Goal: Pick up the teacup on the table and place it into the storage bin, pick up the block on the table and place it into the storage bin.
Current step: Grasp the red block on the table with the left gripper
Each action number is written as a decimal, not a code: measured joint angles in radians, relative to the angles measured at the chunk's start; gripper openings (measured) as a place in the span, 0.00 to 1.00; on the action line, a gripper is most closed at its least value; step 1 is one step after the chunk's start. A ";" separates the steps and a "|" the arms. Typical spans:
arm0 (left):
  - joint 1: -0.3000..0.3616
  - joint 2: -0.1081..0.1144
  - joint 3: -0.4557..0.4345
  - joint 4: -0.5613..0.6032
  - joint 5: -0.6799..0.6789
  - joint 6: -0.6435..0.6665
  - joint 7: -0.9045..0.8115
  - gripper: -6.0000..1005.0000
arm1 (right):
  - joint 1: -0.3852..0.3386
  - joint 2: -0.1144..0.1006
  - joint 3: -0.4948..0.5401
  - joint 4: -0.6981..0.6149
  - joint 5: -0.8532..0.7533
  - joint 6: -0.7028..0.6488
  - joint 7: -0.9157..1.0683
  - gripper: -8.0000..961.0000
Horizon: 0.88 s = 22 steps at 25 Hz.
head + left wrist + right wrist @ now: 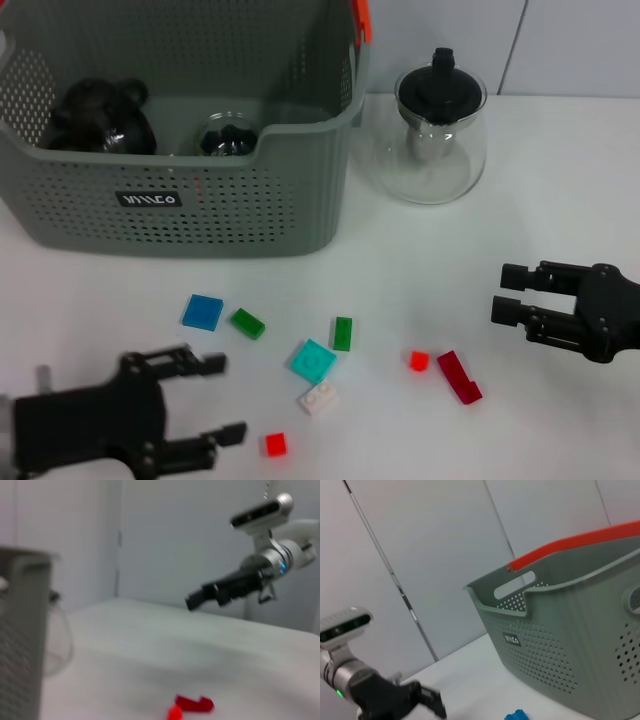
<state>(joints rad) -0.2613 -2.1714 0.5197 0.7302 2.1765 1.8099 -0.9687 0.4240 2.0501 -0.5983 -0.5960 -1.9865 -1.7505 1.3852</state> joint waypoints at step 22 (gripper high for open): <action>-0.048 -0.002 0.090 -0.236 0.050 -0.269 0.227 0.50 | -0.006 0.001 0.000 0.001 0.000 0.002 0.000 0.61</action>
<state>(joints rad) -0.3088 -2.1737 0.6094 0.4943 2.2268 1.5410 -0.7415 0.4185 2.0510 -0.5983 -0.5950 -1.9865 -1.7486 1.3852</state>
